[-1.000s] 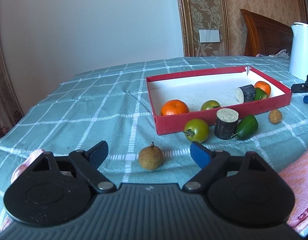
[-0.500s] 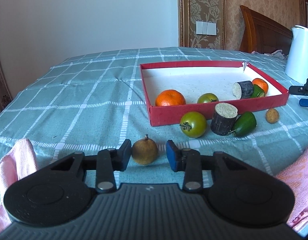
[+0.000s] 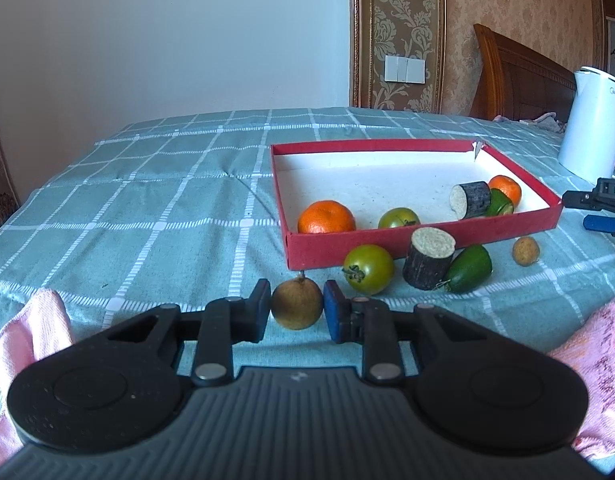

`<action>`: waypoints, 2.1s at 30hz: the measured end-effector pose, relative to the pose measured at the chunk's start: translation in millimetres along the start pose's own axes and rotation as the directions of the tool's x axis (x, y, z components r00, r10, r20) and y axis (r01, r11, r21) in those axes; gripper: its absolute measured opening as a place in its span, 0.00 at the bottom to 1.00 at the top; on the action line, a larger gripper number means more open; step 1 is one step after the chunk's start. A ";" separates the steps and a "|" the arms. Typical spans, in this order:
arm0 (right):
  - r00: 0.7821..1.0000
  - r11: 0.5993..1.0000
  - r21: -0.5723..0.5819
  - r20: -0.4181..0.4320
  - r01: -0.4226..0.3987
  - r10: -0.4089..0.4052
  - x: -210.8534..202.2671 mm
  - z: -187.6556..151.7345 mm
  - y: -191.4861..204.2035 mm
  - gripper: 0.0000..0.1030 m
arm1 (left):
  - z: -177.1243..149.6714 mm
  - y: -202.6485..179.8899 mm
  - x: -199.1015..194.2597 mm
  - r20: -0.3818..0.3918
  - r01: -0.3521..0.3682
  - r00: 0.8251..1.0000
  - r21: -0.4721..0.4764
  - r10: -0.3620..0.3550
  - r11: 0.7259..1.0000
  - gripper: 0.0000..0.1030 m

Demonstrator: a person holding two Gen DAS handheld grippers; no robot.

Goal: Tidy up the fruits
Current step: 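Carry the brown pear into the tray with the left tool and open, then lift the left tool away from the tray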

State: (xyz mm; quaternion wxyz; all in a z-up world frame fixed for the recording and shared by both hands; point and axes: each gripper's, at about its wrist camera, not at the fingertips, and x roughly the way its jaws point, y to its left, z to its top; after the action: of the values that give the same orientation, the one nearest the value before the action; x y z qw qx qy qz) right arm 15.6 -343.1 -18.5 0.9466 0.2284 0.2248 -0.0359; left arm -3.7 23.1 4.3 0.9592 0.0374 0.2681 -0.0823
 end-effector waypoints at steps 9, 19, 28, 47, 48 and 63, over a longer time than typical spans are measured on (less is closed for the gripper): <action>1.000 1.000 0.005 0.000 0.002 -0.002 0.4 0.5 -1.9 0.65 | 39.7 -17.7 10.1 0.055 0.006 0.998 0.011 -0.006 1.000 0.25; 1.000 1.000 0.005 -0.002 -0.001 0.001 0.2 0.5 -2.3 0.65 | 79.5 -32.7 59.7 0.040 -0.019 0.999 0.009 0.019 1.000 0.25; 1.000 1.000 0.009 -0.004 -0.002 0.002 0.9 0.7 -2.7 0.65 | 66.9 -30.0 52.6 0.108 -0.125 0.987 0.049 0.119 0.991 0.84; 0.999 1.000 -0.003 0.029 0.016 -0.016 -2.5 -0.2 0.8 0.65 | 25.2 26.1 45.9 0.016 -0.169 0.985 -0.157 0.174 0.973 0.99; 0.999 1.000 -0.006 0.033 0.019 -0.018 -3.7 -0.3 1.3 0.65 | 25.0 27.0 45.7 0.016 -0.167 0.985 -0.161 0.171 0.973 0.99; 0.999 0.983 -0.186 0.053 0.002 0.008 -29.9 -0.9 43.5 0.65 | 27.0 28.4 47.9 0.011 -0.170 0.985 -0.184 0.175 0.968 1.00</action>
State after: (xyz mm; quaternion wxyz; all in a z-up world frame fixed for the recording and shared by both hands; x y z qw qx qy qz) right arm -4.1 -304.9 12.1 0.9696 0.1382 0.2011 -0.0194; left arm 55.4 41.3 3.3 0.9656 -0.0285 0.2573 0.0259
